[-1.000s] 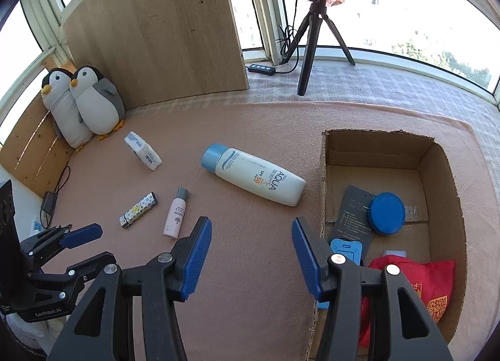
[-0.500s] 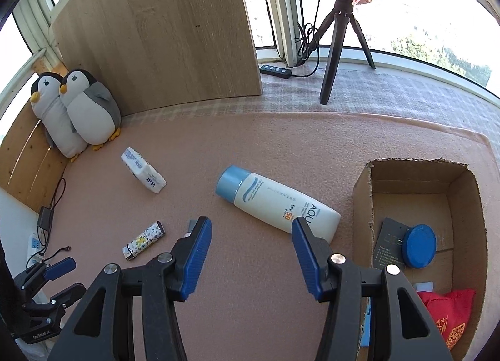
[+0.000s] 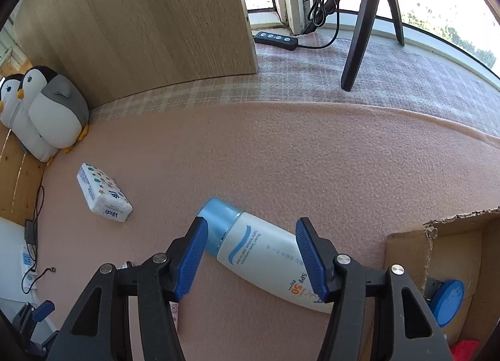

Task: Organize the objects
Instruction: 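Move the right tool toward the AQUA sunscreen bottle, then grasp the AQUA sunscreen bottle with the right gripper and lift it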

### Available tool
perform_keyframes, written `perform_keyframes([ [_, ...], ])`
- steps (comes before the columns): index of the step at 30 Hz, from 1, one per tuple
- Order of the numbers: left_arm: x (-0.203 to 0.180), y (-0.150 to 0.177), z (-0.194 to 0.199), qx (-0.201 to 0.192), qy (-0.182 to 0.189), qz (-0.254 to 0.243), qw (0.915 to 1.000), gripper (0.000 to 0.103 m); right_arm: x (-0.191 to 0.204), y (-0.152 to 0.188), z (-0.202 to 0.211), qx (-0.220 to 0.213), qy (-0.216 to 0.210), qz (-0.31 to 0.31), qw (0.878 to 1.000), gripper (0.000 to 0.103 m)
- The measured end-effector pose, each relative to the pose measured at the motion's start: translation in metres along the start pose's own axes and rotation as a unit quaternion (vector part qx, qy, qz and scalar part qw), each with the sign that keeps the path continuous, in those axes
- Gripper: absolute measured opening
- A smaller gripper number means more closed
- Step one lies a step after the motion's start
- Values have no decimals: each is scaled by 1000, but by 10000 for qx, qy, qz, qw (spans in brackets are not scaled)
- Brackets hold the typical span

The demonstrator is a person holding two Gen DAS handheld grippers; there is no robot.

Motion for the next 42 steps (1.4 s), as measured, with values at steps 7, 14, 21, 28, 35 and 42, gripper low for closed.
perform_keyframes([
  [7, 7, 1, -2, 37, 32, 112, 9999, 58, 10, 7, -11, 242, -57, 238, 9994, 55],
  [14, -3, -1, -5, 62, 106, 32, 9999, 58, 16, 30, -21, 522, 93, 434, 9976, 50],
  [21, -16, -2, -9, 113, 188, -104, 9997, 58, 17, 49, -15, 424, 73, 289, 9987, 45],
  [28, -37, 3, -14, 186, 333, -311, 9988, 58, 25, 92, 4, 330, -127, -80, 9993, 45],
  [35, -74, 26, -23, 424, 562, -719, 9949, 58, 54, 142, 20, 241, -278, -281, 9989, 45],
  [42, -104, 57, -33, 681, 800, -976, 9897, 58, 74, 172, 29, 292, -682, -604, 9954, 45],
])
Point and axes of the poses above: each gripper's, at about its wrist camera, not at the fingertips, and z roughly against the way its jaws point, x to its left, y to its underside, the point moved 10 cm from there along -z, roughly the way its jaws point, and after that the axes turned 10 degrees about z, right-handed, at the moved point
